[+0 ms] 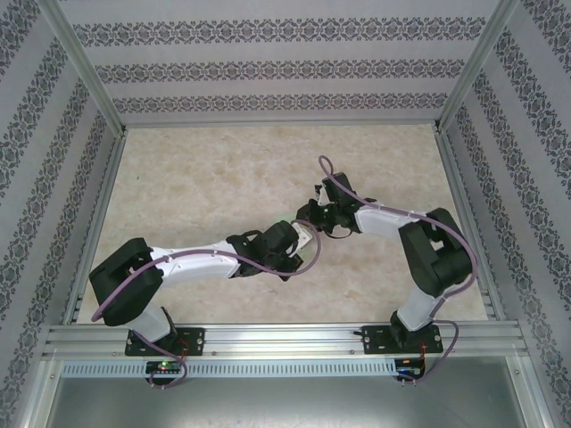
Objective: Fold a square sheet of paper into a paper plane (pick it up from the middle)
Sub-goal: Third fold the triangle at the center of the table.
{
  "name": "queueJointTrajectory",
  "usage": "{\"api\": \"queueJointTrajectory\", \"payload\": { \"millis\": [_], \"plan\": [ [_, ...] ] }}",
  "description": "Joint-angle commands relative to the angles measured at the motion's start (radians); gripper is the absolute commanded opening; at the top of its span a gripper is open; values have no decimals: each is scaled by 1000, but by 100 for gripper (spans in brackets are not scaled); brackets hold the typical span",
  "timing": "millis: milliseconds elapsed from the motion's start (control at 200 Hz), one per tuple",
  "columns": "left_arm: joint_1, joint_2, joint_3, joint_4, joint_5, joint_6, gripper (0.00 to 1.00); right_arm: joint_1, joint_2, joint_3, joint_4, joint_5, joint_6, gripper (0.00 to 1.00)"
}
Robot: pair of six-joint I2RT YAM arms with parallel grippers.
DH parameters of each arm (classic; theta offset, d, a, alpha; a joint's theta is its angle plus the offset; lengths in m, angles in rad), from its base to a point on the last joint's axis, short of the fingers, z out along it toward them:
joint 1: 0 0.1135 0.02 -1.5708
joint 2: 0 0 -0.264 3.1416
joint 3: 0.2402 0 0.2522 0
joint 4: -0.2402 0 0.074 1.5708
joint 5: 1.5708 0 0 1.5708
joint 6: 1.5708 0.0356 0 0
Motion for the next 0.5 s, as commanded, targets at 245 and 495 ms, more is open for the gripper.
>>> {"api": "queueJointTrajectory", "payload": {
  "millis": [245,495],
  "plan": [
    [81,7,4,9,159,15,0,39,157,120,-176,3,-157,13],
    [146,41,-2,17,229,17,0,47,176,118,-184,5,-167,13]
  ]
}}
